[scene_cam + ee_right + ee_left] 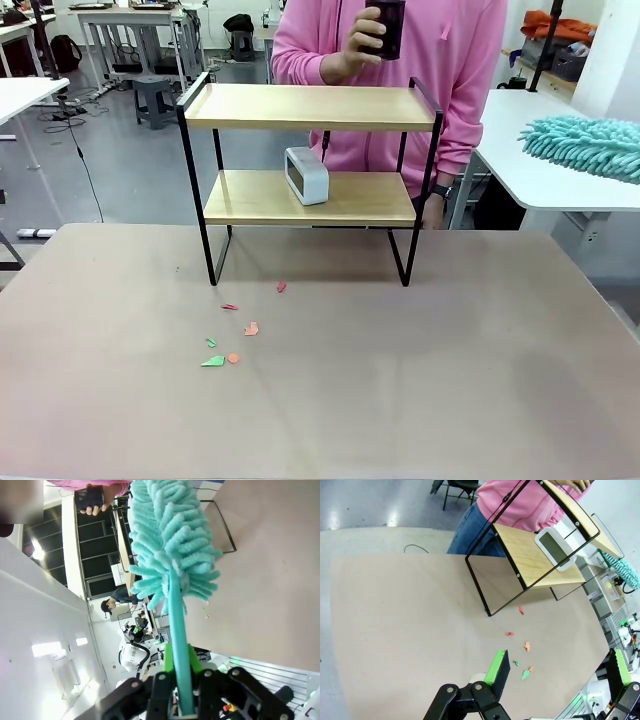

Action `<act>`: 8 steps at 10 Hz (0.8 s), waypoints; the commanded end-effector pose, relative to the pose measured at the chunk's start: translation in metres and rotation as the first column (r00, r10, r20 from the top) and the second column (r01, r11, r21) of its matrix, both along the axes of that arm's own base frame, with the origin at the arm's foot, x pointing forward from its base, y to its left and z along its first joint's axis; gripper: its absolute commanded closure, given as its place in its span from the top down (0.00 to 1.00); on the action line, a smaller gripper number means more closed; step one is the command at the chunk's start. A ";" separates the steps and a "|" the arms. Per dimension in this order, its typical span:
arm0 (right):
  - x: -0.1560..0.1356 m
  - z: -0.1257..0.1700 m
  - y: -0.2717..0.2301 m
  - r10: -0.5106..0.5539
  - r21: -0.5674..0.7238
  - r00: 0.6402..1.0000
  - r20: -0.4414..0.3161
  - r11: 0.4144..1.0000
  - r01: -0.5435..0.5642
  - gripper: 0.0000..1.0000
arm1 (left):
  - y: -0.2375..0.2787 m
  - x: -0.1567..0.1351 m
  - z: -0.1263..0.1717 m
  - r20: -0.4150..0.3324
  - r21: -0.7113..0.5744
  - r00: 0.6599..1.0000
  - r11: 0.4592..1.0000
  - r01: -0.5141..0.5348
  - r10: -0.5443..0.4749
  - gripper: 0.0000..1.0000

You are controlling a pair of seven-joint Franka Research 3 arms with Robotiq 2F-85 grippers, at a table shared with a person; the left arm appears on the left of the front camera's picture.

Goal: Clean the shelf.
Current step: Hand the Duster back to the human.

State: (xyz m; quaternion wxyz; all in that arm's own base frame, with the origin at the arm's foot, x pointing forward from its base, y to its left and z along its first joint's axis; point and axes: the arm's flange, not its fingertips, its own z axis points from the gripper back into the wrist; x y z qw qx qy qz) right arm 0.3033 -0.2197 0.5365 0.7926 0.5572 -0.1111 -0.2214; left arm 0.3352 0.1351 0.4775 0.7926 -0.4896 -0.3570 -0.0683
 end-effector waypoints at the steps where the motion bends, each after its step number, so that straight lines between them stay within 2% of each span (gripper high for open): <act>1: -0.002 0.004 -0.003 0.009 0.004 1.000 0.015 1.000 -0.009 0.12 | -0.002 0.001 0.000 0.031 -0.008 1.000 1.000 0.005 -0.005 1.00; 5: -0.002 0.004 -0.003 0.009 0.004 1.000 0.015 1.000 -0.009 0.12 | -0.002 0.001 0.000 0.031 -0.008 1.000 1.000 0.005 -0.005 1.00; 6: 0.000 0.000 0.000 0.000 0.000 1.000 0.000 1.000 0.000 0.12 | 0.000 0.000 0.000 0.000 0.000 1.000 1.000 0.000 0.000 1.00; 7: -0.012 0.031 -0.013 0.040 0.081 0.993 0.114 0.996 -0.049 0.12 | -0.020 0.008 0.026 0.081 -0.073 0.991 0.990 0.117 -0.111 1.00; 8: -0.022 0.074 -0.019 0.103 0.115 0.963 0.248 0.984 -0.135 0.12 | -0.042 0.013 0.048 0.153 -0.084 0.970 0.976 0.201 -0.187 1.00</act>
